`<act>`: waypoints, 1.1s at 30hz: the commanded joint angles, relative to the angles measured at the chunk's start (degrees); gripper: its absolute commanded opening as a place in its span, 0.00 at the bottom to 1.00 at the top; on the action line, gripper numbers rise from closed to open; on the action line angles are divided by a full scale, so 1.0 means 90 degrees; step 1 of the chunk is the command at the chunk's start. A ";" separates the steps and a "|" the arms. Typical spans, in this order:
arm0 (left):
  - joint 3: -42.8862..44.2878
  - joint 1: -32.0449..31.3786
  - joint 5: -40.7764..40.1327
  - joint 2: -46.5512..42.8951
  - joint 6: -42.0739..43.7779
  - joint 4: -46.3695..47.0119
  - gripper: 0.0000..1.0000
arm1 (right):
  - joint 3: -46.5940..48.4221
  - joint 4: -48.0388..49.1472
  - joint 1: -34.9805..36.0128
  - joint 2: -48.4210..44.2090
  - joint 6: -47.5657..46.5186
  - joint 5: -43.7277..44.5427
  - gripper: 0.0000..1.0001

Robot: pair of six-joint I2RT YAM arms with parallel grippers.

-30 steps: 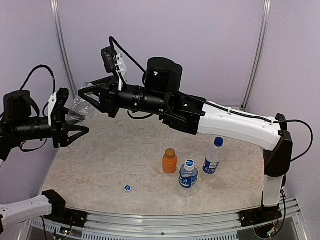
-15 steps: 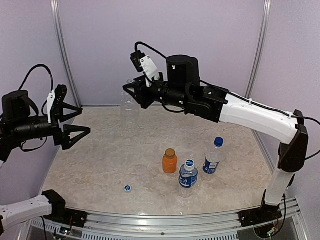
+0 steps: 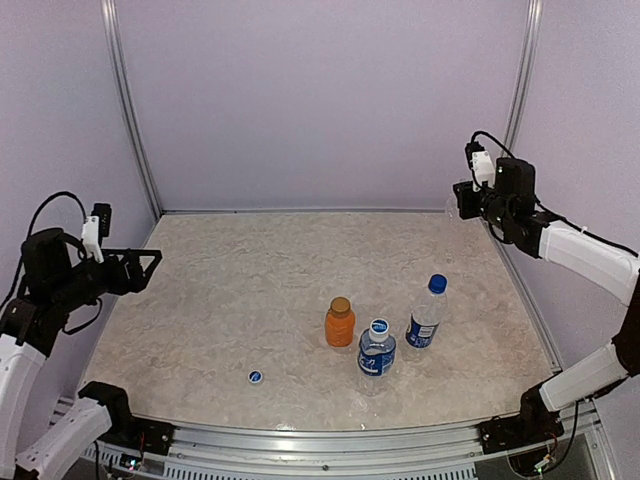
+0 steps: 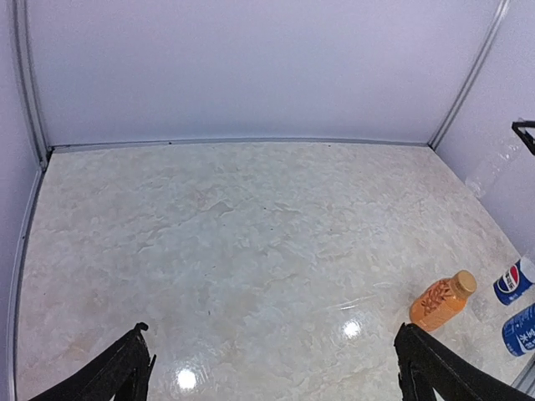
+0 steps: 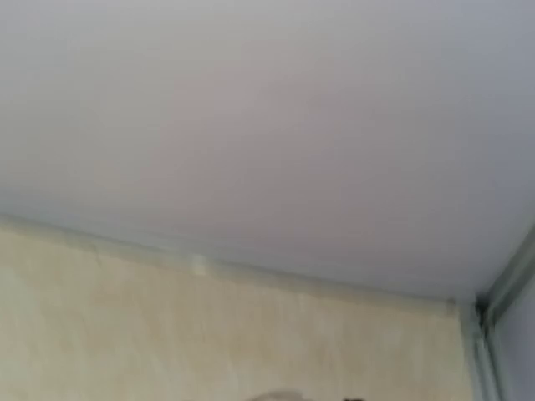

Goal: Unscrew the bottle caps

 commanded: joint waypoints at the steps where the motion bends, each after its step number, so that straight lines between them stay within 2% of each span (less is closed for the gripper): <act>1: -0.0534 0.0839 0.0347 -0.0463 -0.0790 0.0338 0.99 | -0.1052 0.0860 -0.0439 -0.0052 0.0112 -0.0574 0.00; 6: -0.0898 0.1251 0.0505 -0.0737 -0.0580 0.0256 0.99 | -0.1956 0.1648 -0.0639 -0.0095 0.0042 -0.0717 0.00; 11: -0.0931 0.1287 0.0764 -0.0714 -0.0377 0.0273 0.99 | -0.2403 0.1978 -0.0640 -0.0114 -0.0108 -0.0602 0.00; 15: -0.0927 0.1289 0.0777 -0.0651 -0.0348 0.0349 0.99 | -0.3113 0.2871 -0.0644 -0.0373 -0.0236 -0.0545 0.00; 21: -0.0874 0.1275 0.0870 -0.0588 -0.0277 0.0347 0.99 | -0.2948 0.2324 -0.0642 -0.0224 -0.0190 -0.0569 0.00; 22: -0.0850 0.1271 0.0887 -0.0577 -0.0262 0.0332 0.99 | -0.2880 0.2223 -0.0640 -0.0211 -0.0173 -0.0594 0.05; 26: -0.0793 0.1280 0.0956 -0.0514 -0.0185 0.0292 0.99 | -0.2621 0.1865 -0.0645 -0.0197 -0.0075 -0.0544 0.46; 30: -0.0749 0.1258 0.1000 -0.0489 -0.0121 0.0255 0.99 | -0.2466 0.1725 -0.0642 -0.0264 -0.0049 -0.0561 0.68; 33: -0.0710 0.1239 0.1117 -0.0451 -0.0082 0.0246 0.99 | -0.2416 0.1673 -0.0643 -0.0334 -0.0040 -0.0519 0.92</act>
